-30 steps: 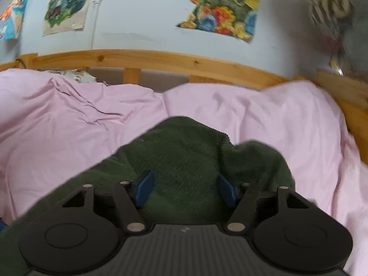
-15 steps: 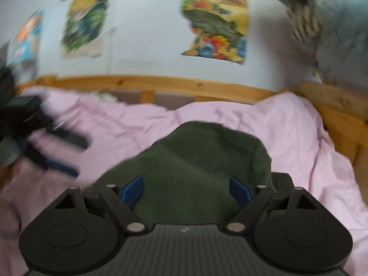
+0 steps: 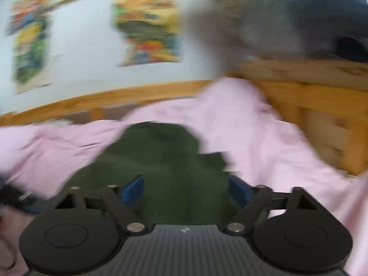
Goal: Fold large clothes
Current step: 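Open the right tool and grasp the bundle end again to tuck it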
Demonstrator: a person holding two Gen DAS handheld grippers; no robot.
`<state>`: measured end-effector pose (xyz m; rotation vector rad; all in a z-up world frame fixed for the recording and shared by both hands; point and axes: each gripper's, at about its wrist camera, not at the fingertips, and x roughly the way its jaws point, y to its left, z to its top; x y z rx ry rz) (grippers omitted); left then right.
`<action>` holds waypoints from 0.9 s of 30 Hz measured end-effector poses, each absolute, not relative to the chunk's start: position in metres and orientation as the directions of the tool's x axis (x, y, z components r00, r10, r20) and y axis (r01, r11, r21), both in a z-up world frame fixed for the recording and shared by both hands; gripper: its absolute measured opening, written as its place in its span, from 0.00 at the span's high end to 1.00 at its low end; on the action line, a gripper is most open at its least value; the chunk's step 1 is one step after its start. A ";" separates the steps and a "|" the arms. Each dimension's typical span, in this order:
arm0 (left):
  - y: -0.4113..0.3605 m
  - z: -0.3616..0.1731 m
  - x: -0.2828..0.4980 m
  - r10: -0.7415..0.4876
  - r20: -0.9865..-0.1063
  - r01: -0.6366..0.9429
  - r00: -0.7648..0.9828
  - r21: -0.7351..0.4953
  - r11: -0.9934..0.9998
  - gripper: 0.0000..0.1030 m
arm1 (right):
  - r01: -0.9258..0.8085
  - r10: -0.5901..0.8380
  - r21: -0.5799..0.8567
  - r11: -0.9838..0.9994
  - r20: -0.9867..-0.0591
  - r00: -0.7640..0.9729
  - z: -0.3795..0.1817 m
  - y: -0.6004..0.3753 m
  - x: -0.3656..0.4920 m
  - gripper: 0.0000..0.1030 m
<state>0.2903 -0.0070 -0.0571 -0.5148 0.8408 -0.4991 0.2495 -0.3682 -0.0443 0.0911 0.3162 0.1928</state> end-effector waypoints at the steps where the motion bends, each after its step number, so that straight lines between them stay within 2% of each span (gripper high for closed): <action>1: -0.008 -0.058 0.289 -0.605 -0.559 0.219 0.567 -0.606 0.765 0.01 | -0.115 0.149 0.121 0.986 -0.336 0.930 -0.043 -0.380 0.255 0.37; 2: -0.010 -0.059 0.288 -0.612 -0.556 0.228 0.562 -0.607 0.761 0.01 | -0.067 0.107 0.117 0.991 -0.389 0.915 -0.043 -0.390 0.262 0.42; 3: -0.012 -0.059 0.289 -0.617 -0.559 0.235 0.554 -0.606 0.760 0.01 | -0.043 0.094 0.123 0.991 -0.442 0.892 -0.046 -0.398 0.268 0.42; 5: -0.016 -0.061 0.290 -0.621 -0.567 0.240 0.541 -0.604 0.760 0.01 | -0.056 0.178 0.238 0.970 -0.526 0.832 -0.055 -0.416 0.276 0.43; 6: -0.016 -0.062 0.290 -0.621 -0.568 0.238 0.540 -0.605 0.760 0.01 | -0.065 0.239 0.330 0.942 -0.519 0.821 -0.060 -0.425 0.275 0.45; 7: -0.015 -0.063 0.291 -0.623 -0.569 0.237 0.537 -0.607 0.759 0.01 | -0.068 0.261 0.370 0.927 -0.502 0.824 -0.061 -0.430 0.273 0.59; 8: -0.015 -0.063 0.291 -0.624 -0.570 0.235 0.535 -0.609 0.757 0.01 | -0.081 0.279 0.385 0.919 -0.492 0.824 -0.060 -0.431 0.273 0.82; 10: -0.014 -0.064 0.291 -0.628 -0.571 0.230 0.529 -0.616 0.754 0.01 | -0.105 0.264 0.333 0.937 -0.480 0.837 -0.054 -0.426 0.276 0.91; 11: -0.014 -0.064 0.291 -0.629 -0.570 0.229 0.528 -0.618 0.752 0.00 | -0.129 0.255 0.289 0.949 -0.458 0.852 -0.049 -0.422 0.276 0.93; 13: -0.014 -0.065 0.291 -0.631 -0.569 0.227 0.527 -0.620 0.751 0.00 | -0.171 0.226 0.167 0.971 -0.406 0.885 -0.032 -0.407 0.279 0.94; 15: -0.015 -0.065 0.292 -0.631 -0.569 0.226 0.527 -0.622 0.750 0.01 | -0.188 0.226 0.136 0.973 -0.374 0.899 -0.020 -0.401 0.290 0.94; 19: -0.016 -0.065 0.291 -0.626 -0.562 0.231 0.541 -0.616 0.753 0.01 | -0.165 0.200 0.115 0.980 -0.474 0.858 -0.042 -0.396 0.315 0.93; 21: -0.015 -0.065 0.290 -0.627 -0.562 0.230 0.540 -0.618 0.752 0.01 | -0.146 0.208 0.163 0.976 -0.479 0.853 -0.054 -0.399 0.314 0.91; 25: -0.016 -0.067 0.290 -0.634 -0.562 0.230 0.531 -0.624 0.747 0.01 | -0.122 0.266 0.347 0.930 -0.407 0.874 -0.052 -0.423 0.304 0.74; 27: -0.015 -0.067 0.291 -0.635 -0.559 0.226 0.533 -0.629 0.744 0.00 | -0.136 0.287 0.401 0.906 -0.344 0.894 -0.045 -0.434 0.302 0.57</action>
